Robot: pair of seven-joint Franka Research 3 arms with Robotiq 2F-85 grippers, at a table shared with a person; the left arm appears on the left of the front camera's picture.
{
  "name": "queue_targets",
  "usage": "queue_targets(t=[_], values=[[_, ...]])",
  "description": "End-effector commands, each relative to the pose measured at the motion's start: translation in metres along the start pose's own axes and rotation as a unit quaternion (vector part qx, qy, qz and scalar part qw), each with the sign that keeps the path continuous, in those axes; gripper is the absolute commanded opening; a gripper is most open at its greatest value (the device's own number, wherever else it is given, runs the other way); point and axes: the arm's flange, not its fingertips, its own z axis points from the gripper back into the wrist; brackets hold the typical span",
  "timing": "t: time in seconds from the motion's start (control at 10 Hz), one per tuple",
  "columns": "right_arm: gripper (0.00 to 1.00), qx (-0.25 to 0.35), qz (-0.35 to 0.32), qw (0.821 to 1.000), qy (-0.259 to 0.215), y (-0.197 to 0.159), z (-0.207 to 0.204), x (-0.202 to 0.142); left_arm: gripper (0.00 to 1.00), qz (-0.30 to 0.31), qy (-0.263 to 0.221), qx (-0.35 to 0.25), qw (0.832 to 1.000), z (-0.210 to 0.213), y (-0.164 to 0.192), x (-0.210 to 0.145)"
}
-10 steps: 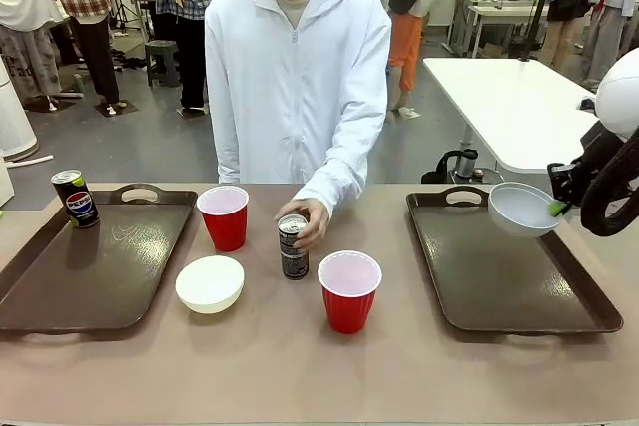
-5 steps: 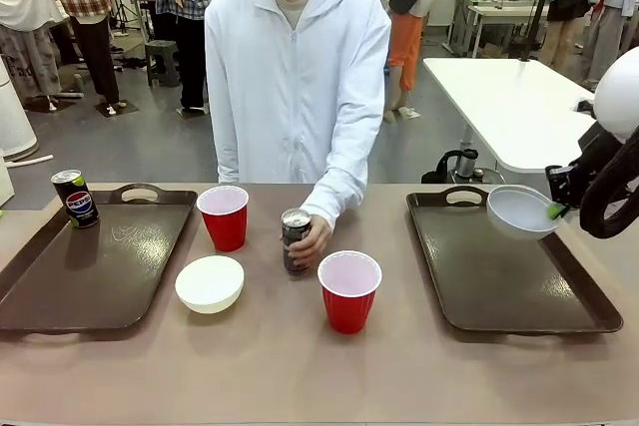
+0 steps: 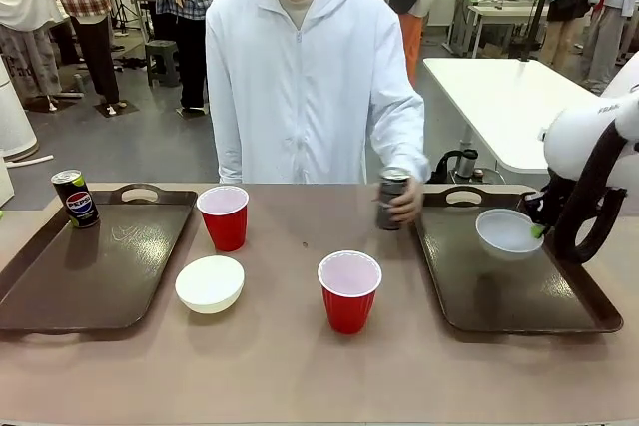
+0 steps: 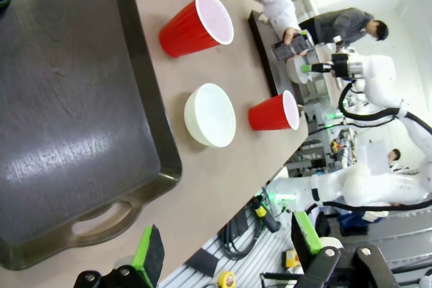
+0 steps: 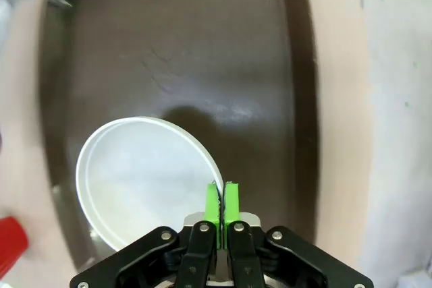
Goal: Prepare tableware on both trays.
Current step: Pick up a Picnic Bowl from the table and place it on a Handle tray.
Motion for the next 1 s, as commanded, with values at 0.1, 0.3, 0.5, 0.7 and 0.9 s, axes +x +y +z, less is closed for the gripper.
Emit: queue_targets(t=[0.1, 0.3, 0.5, 0.7, 0.9], values=[[0.03, -0.074, 0.069, 0.993, 0.062, -0.016, 0.082, -0.098, 1.0, 0.003, -0.004, -0.005, 1.0, 0.002, 0.0, 0.0], [0.03, -0.071, 0.047, 0.993, 0.079, -0.027, 0.087, -0.1, 1.0, 0.003, -0.004, -0.005, 1.0, 0.002, 0.0, 0.0], [0.03, -0.058, 0.043, 0.994, 0.084, -0.029, 0.081, -0.096, 1.0, 0.003, -0.004, -0.005, 1.0, 0.002, 0.0, 0.0], [0.03, -0.035, 0.046, 0.995, 0.078, -0.025, 0.078, -0.088, 1.0, 0.003, -0.004, -0.005, 1.0, 0.002, 0.0, 0.0], [0.03, 0.032, 0.052, 0.996, 0.06, -0.015, 0.063, -0.065, 1.0, 0.003, -0.004, -0.005, 1.0, 0.002, 0.0, 0.0]])
